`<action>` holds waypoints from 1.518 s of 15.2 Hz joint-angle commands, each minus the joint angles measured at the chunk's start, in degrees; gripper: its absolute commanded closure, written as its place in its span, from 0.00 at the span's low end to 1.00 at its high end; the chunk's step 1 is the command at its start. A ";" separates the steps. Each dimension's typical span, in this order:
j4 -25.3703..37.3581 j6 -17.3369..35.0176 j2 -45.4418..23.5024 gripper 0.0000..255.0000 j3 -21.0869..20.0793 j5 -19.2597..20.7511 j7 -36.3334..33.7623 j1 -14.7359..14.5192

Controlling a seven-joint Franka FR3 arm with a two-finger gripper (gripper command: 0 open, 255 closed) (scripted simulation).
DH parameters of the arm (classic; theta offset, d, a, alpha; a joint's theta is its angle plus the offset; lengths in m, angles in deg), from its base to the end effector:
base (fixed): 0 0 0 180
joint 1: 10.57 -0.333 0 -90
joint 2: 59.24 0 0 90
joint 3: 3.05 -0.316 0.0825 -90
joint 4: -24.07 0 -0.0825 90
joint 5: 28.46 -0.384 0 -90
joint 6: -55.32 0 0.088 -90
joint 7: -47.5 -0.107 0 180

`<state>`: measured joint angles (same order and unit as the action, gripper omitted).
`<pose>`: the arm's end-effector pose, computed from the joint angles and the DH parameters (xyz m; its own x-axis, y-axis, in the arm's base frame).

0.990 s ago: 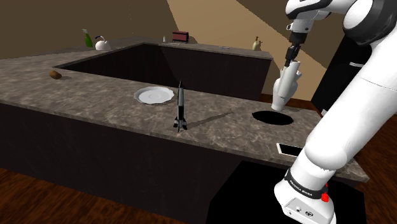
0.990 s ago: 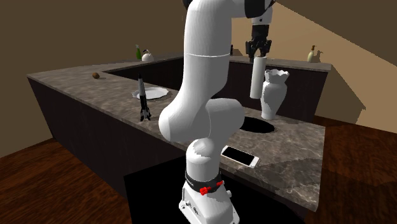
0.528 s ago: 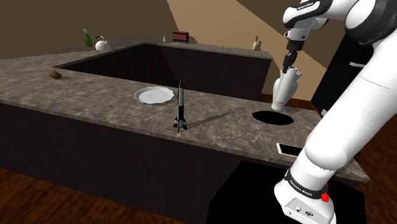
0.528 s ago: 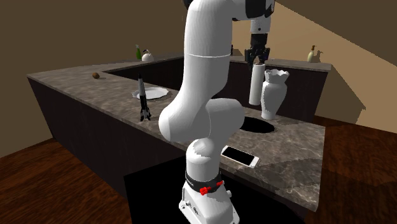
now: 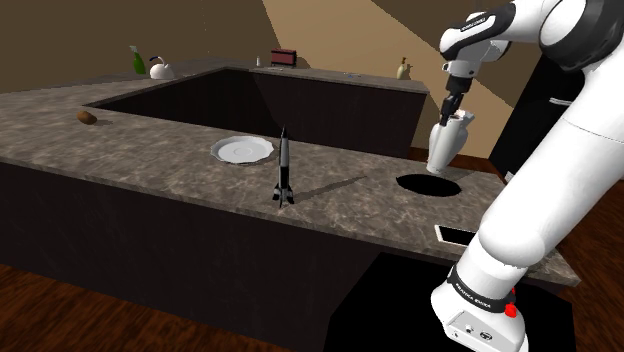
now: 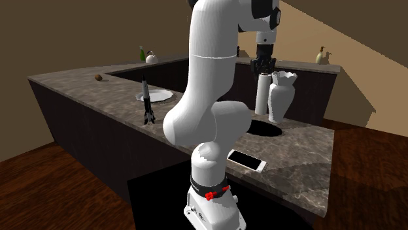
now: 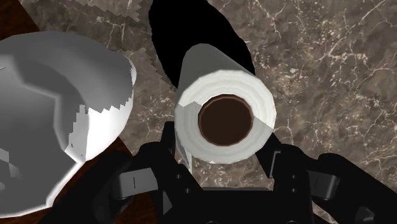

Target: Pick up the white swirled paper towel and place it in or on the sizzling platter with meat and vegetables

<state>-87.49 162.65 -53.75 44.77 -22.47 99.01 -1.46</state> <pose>0.2787 -0.4628 0.5059 0.9978 -0.0605 -0.0278 -0.0602 -0.9981 0.0110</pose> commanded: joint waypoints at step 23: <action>-1.95 2.31 -0.45 0.00 0.26 -0.26 0.21 0.06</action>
<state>-90.54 166.48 -54.69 45.25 -23.05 99.55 -1.30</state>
